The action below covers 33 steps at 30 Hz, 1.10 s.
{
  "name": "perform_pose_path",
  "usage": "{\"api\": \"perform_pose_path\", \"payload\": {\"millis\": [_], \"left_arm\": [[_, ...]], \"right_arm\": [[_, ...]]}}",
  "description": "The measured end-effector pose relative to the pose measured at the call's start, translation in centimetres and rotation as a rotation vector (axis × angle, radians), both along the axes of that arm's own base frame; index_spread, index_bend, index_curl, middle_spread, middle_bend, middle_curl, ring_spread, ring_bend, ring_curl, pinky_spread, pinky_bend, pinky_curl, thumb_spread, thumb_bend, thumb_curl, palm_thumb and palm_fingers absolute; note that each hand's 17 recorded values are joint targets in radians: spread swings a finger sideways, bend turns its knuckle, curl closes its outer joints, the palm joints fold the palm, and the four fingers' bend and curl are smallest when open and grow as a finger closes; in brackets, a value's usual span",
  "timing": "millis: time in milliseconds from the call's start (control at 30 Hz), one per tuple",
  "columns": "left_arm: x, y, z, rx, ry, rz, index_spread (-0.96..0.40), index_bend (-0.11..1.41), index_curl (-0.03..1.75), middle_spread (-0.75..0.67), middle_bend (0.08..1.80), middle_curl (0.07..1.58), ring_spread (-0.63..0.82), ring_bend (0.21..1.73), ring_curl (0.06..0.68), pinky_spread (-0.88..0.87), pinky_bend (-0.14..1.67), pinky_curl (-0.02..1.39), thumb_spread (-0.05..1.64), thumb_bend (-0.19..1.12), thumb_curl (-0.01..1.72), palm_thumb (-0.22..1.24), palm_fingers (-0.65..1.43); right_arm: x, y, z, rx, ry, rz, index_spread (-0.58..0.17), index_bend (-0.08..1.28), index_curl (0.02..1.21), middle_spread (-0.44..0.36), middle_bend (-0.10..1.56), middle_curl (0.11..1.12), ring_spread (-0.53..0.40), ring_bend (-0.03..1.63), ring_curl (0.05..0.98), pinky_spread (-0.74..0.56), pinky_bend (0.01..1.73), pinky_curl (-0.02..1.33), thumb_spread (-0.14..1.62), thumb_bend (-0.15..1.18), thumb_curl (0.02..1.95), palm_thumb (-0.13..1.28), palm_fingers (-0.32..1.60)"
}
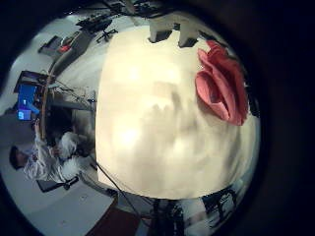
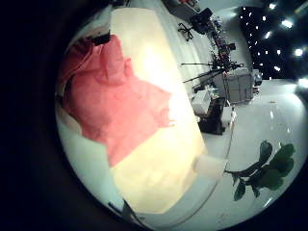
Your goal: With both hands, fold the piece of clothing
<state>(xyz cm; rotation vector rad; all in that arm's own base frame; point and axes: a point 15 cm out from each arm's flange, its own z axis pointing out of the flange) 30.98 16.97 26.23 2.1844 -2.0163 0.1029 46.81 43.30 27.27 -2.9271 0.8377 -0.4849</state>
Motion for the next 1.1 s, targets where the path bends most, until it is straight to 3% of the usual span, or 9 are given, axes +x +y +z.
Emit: {"api": "perform_pose_path", "payload": {"millis": [133,267,333,400,533,667,767,900,1100], "left_arm": [[0.0,0.0,0.3,0.004,-0.006,-0.001,0.13,0.15,0.24,0.32,0.19,0.29,0.52,0.42,0.236,0.51,0.25,0.33,1.2,-0.02,0.23,0.11,-0.04],[0.1,0.0,0.4,0.006,-0.009,-0.003,0.13,0.15,0.24,0.32,0.19,0.3,0.52,0.41,0.235,0.51,0.25,0.33,1.2,-0.02,0.23,0.11,-0.03],[0.2,-0.1,0.5,0.007,-0.01,-0.003,0.13,0.15,0.24,0.32,0.19,0.3,0.52,0.41,0.234,0.51,0.25,0.32,1.2,-0.02,0.23,0.1,-0.03],[0.2,-0.1,0.5,0.007,-0.01,-0.003,0.13,0.15,0.24,0.32,0.19,0.3,0.52,0.41,0.234,0.51,0.24,0.32,1.2,-0.02,0.23,0.1,-0.03],[0.4,-0.4,0.7,0.007,-0.009,-0.007,0.13,0.15,0.24,0.32,0.19,0.3,0.52,0.42,0.236,0.51,0.25,0.33,1.2,-0.02,0.23,0.09,-0.03],[0.8,-1.3,1.1,0.011,-0.011,-0.017,0.13,0.15,0.25,0.32,0.19,0.3,0.52,0.42,0.236,0.51,0.24,0.33,1.19,-0.02,0.23,0.08,-0.03],[1.2,-1.9,1.5,0.014,-0.015,-0.027,0.13,0.15,0.25,0.32,0.19,0.3,0.52,0.42,0.235,0.51,0.24,0.33,1.18,-0.02,0.23,0.07,-0.03],[2.1,-3.4,2.1,0.02,-0.022,-0.054,0.12,0.16,0.26,0.32,0.19,0.3,0.52,0.41,0.233,0.51,0.24,0.33,1.18,-0.02,0.23,0.07,-0.02],[4.1,-7.7,3.0,0.029,-0.032,-0.129,0.11,0.17,0.28,0.31,0.19,0.3,0.51,0.41,0.231,0.5,0.23,0.32,1.18,-0.02,0.23,0.07,-0.01]], "right_arm": [[0.6,-0.7,-0.4,0.005,0.011,-0.02,-0.353,0.81,0.61,-0.236,0.96,0.53,-0.342,1.06,0.471,-0.69,0.92,0.44,-0.01,0.97,1.59,0.64,0.98],[0.9,-1.1,0.3,0.013,0.004,-0.029,-0.41,0.6,0.57,-0.255,0.89,0.52,-0.36,1.02,0.47,-0.65,0.93,0.45,0.17,0.82,1.55,0.53,0.64],[1.0,-1.2,0.7,0.016,0.001,-0.032,-0.43,0.55,0.56,-0.246,0.85,0.51,-0.347,0.99,0.468,-0.56,0.89,0.45,0.27,0.72,1.51,0.44,0.44],[1.2,-1.7,1.1,0.018,0.001,-0.041,-0.445,0.52,0.53,-0.213,0.76,0.48,-0.3,0.89,0.43,-0.39,0.84,0.43,0.44,0.61,1.43,0.37,0.23],[1.4,-2.4,2.6,0.06,0.015,-0.065,-0.415,0.39,0.46,-0.122,0.53,0.4,-0.134,0.75,0.369,-0.04,0.89,0.42,0.7,0.45,1.27,0.29,0.01],[2.0,-4.3,5.7,0.119,0.026,-0.089,-0.383,0.3,0.41,-0.015,0.42,0.36,0.016,0.65,0.315,0.19,0.88,0.38,0.89,0.39,1.1,0.35,-0.02],[3.2,-7.4,9.6,0.177,0.005,-0.138,-0.377,0.26,0.39,-0.005,0.37,0.34,0.076,0.62,0.297,0.29,0.85,0.36,0.99,0.4,1.01,0.47,0.01],[5.1,-12.6,15.2,0.246,-0.064,-0.223,-0.385,0.25,0.38,-0.043,0.36,0.34,0.098,0.56,0.275,0.36,0.79,0.32,1.04,0.41,0.95,0.63,0.08],[6.6,-21.8,20.4,0.315,-0.117,-0.383,-0.412,0.29,0.39,-0.079,0.36,0.34,0.077,0.5,0.255,0.38,0.67,0.27,1.09,0.35,0.87,0.7,0.19]]}}
